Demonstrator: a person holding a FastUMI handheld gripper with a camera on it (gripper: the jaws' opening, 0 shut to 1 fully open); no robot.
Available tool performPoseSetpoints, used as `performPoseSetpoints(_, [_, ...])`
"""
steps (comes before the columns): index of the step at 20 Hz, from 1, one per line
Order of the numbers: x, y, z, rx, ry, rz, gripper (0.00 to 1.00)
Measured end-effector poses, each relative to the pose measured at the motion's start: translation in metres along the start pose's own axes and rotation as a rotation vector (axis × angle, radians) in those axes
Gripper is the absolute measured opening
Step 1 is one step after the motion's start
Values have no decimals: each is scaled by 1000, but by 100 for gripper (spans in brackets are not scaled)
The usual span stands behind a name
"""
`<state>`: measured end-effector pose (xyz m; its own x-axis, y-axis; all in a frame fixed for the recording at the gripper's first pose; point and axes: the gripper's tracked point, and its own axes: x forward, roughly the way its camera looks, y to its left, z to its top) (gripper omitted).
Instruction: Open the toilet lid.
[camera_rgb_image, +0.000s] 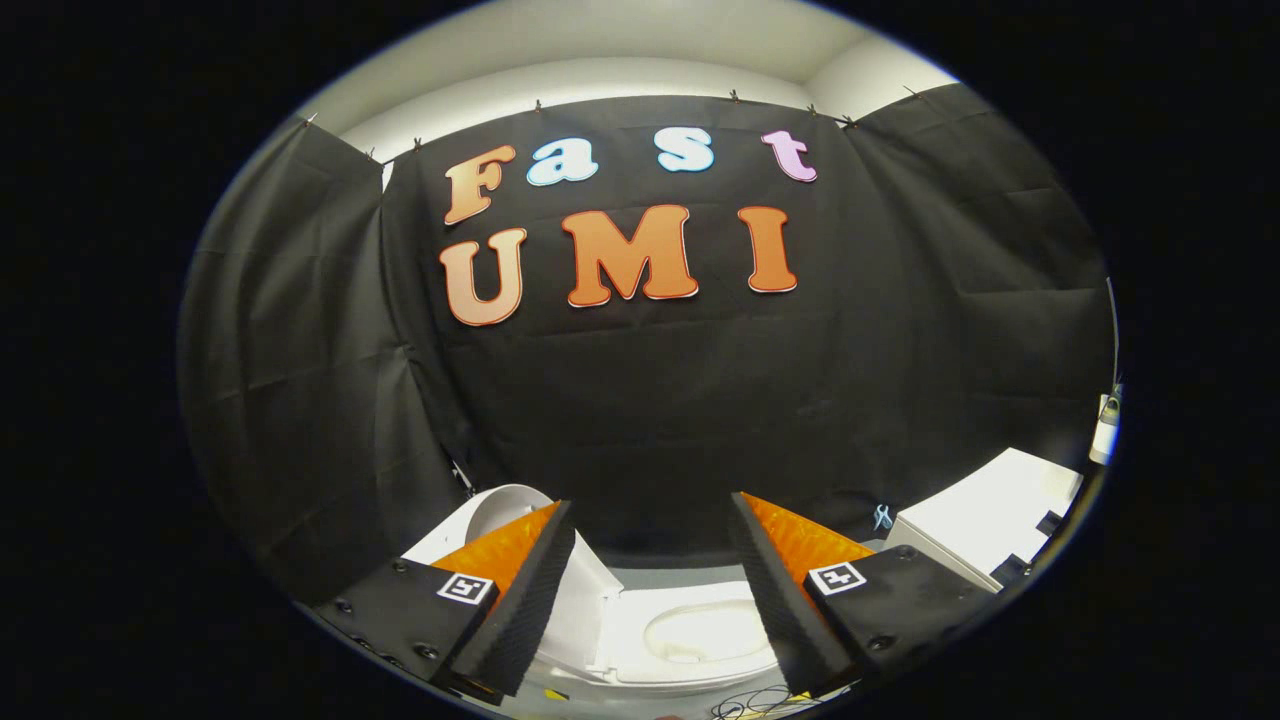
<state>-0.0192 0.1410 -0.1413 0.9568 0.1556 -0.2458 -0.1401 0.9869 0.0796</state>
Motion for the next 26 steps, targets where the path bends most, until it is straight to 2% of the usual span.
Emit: performPoseSetpoints(26, [-5,-3,5,-6,-15,-28,99])
